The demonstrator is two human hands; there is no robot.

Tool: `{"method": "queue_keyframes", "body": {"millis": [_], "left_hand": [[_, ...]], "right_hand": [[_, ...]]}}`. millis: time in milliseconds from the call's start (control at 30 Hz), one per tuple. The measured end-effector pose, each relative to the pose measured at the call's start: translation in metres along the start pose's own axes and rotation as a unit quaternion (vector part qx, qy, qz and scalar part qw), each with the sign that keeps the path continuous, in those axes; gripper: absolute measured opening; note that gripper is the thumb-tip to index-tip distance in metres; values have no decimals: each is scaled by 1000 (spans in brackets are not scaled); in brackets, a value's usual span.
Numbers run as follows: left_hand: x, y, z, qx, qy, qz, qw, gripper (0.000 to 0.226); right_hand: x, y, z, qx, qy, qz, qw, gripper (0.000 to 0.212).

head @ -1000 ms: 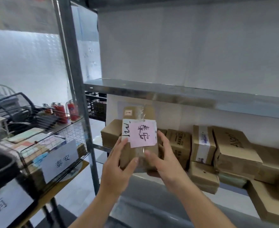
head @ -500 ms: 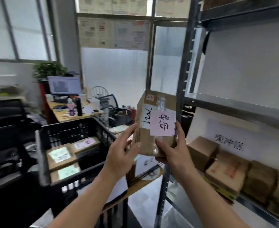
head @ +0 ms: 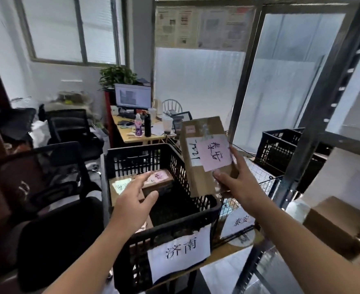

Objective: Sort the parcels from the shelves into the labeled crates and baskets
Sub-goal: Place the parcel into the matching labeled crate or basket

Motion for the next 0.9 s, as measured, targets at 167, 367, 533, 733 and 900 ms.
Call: {"method": "queue_keyframes", "body": {"millis": [167,367,533,733,900], "left_hand": [[-2,33,30,-20,6,30,999,57],[8,98,102,-44,34,57,997,59],[17,162,167,-64,36,70,995,59],[-3,217,202,-76,6,136,988,58],[-20,230,215,-67,-12,172,983,51]], "right_hand": [[17,-27,37,78,-22,1,997,83],[46,-89,101,115,-2,20,993,84],[71,-148,170,120,25,-13,992,83],[115,-181,242,75,63,-49,994,80],[143,-169,279,-1,103,-52,993,79]]}}
Point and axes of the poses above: each hand's wrist, its own z-axis towards the middle knuckle, its own y-axis out of the palm, x = y × z, the point moved 5 cm from there along z, towards the middle knuckle, and after that the axes turned 3 degrees about y, right-handed, at the moved point
